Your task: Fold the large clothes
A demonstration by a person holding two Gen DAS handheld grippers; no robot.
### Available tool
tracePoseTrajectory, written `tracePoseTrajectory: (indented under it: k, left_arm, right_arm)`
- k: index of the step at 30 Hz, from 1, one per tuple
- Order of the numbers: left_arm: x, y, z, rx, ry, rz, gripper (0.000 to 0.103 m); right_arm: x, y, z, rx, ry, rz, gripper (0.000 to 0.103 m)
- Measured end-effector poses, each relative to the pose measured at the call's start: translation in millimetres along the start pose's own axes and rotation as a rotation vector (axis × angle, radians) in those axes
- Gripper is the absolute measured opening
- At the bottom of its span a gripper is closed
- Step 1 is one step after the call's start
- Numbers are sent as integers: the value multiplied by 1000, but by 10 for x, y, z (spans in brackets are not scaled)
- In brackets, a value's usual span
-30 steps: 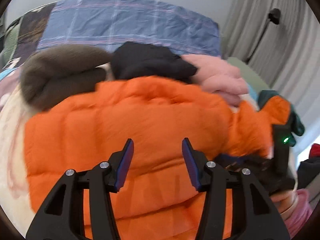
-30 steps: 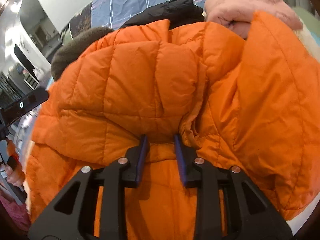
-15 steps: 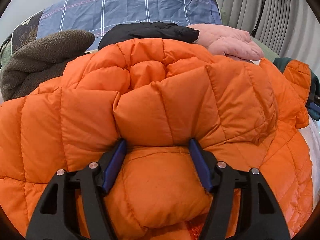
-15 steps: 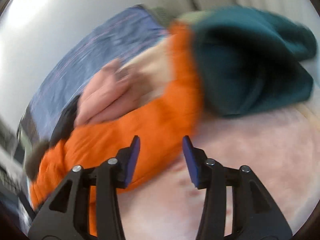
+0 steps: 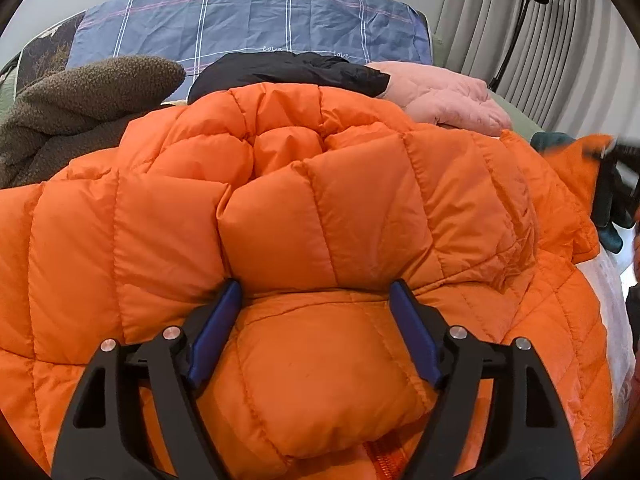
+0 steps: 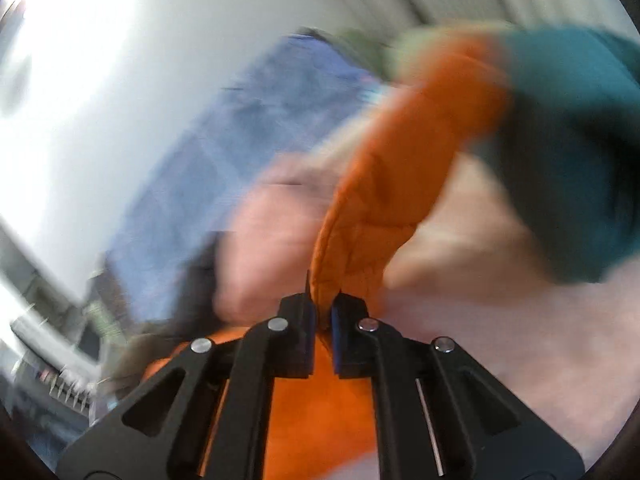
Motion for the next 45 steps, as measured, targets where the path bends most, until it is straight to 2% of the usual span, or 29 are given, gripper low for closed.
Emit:
tracePoseTrajectory:
  k: [2,4,6,9,10,11,14,16,19,20,23,27,28,30,33,36,38,41,45]
  left_arm:
    - [-9,-4,-10,2,12,-9,78]
    - [-43,-17,-41,5,36,-30,78]
    - [-114,-42,-109,1,66,-70,78]
    - [-295,-88,-315,-21,92,-125,78]
    - [-371,-100,-414,-18,93,-136,78]
    - [-490,-116,-562,0,86,-151,78]
    - [-828,-155,-907,61,67,-209,81]
    - [-1008,-190,-1058,91,63,-258,81]
    - [-1124,-243,-1194,123,97,-313,82]
    - [-1122,-257,-1211,121,150,-335,83]
    - [-1063,-257,-1175,90,267,-384,86]
    - [-1025,-191,-1147,72,341,-428,87]
    - [-1027,-177,-1143,67,357,-438,87]
    - [-1020,-146,-1109,50,375,-469,92]
    - [-1013,-114,-1130,42,416,-491,92]
    - [-996,-146,-1212,67,453,-496,92]
    - [-1000,-161,-1242,78,464,-493,95]
    - [-969,-184,-1171,51,455,-497,95]
    - [-940,-219,-1160,57,490,-491,95]
  right_arm:
    - [-537,-5,-27,27,-122,-82,6]
    - [-1293,114,-36,32,-291,-235,6]
    - [-1933,396,-47,-3,-427,-414,6]
    - [-2397,917,35,-103,-505,-626,11]
    - [-2489,1182,113,-166,-516,-713,20]
    - [-2517,1443,198,-231,-503,-791,27]
    - [-2404,2015,435,-404,-444,-901,28]
    - [-2305,2215,542,-476,-435,-897,31]
    - [-2262,2226,601,-487,-440,-860,39]
    - [-2250,2199,587,-483,-444,-846,44]
    - [-2190,2176,535,-483,-440,-827,48]
    - [-2067,2232,473,-506,-432,-804,48]
    - [-2129,2251,571,-510,-431,-800,48]
    - [-2128,2273,604,-517,-430,-794,50]
    - [-2146,2304,626,-519,-426,-803,51]
    - [-2149,2335,616,-517,-424,-812,53]
    - [-2150,2357,626,-521,-427,-810,54]
    - [-2164,2390,630,-527,-422,-810,54]
    - [-2182,2419,606,-522,-419,-814,55]
Point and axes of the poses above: each gripper's, at about its wrist camera, not at the fingertips, and z roughly the way its jaws point, x to its right, y to its underside, the point moved 3 cm from there along z, roughly the way its jaws point, and after that the axes turned 10 degrees about -z, right-handed, at the moved point
